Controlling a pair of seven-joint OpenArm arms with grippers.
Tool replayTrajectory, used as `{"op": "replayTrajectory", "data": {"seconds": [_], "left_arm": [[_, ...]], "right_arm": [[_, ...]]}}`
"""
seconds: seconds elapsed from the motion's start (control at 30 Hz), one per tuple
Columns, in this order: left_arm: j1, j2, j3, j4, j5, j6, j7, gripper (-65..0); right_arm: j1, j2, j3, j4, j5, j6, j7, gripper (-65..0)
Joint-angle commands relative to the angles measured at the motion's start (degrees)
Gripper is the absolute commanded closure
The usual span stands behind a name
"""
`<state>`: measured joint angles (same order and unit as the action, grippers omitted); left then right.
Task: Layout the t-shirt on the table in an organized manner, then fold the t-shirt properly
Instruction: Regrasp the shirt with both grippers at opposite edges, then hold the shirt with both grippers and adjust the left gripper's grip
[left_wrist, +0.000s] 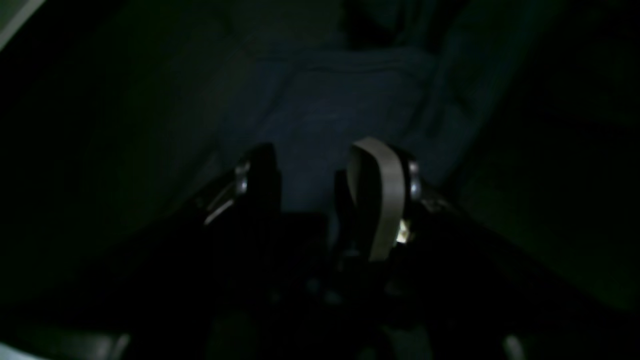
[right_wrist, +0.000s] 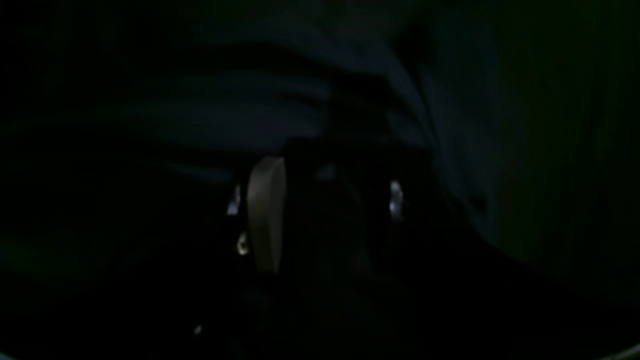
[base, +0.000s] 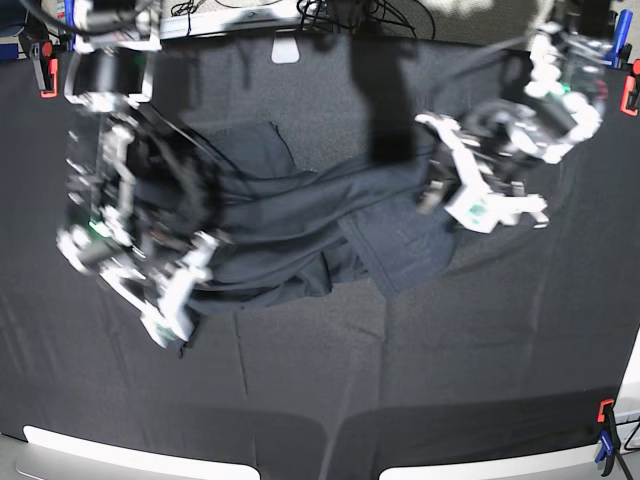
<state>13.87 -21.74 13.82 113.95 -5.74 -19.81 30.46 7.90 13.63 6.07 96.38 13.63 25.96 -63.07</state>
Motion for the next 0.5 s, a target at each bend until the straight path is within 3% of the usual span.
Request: {"op": "replayTrajectory", "data": {"seconds": [0.0, 0.17, 0.3, 0.47], "left_arm": [[-0.63, 0.7, 1.51, 1.16, 1.49, 0.96, -1.4, -25.0], [-2.34, 5.55, 8.92, 1.07, 12.24, 4.48, -1.4, -25.0], [-4.81, 8.52, 12.07, -1.6, 19.91, 4.87, -1.36, -25.0], [-8.35, 10.99, 14.51, -12.09, 20.7, 7.04, -1.36, -25.0]], "right_arm": [[0.46, 1.03, 0.81, 1.01, 0.68, 0.13, 0.9, -25.0], [-2.47, 2.45, 2.23, 1.01, 0.66, 0.13, 0.85, -25.0], [-3.21, 2.4, 2.23, 1.01, 0.35, 0.13, 0.61, -25.0], [-3.3, 2.43, 2.23, 1.01, 0.5, 0.11, 0.68, -25.0]]}}
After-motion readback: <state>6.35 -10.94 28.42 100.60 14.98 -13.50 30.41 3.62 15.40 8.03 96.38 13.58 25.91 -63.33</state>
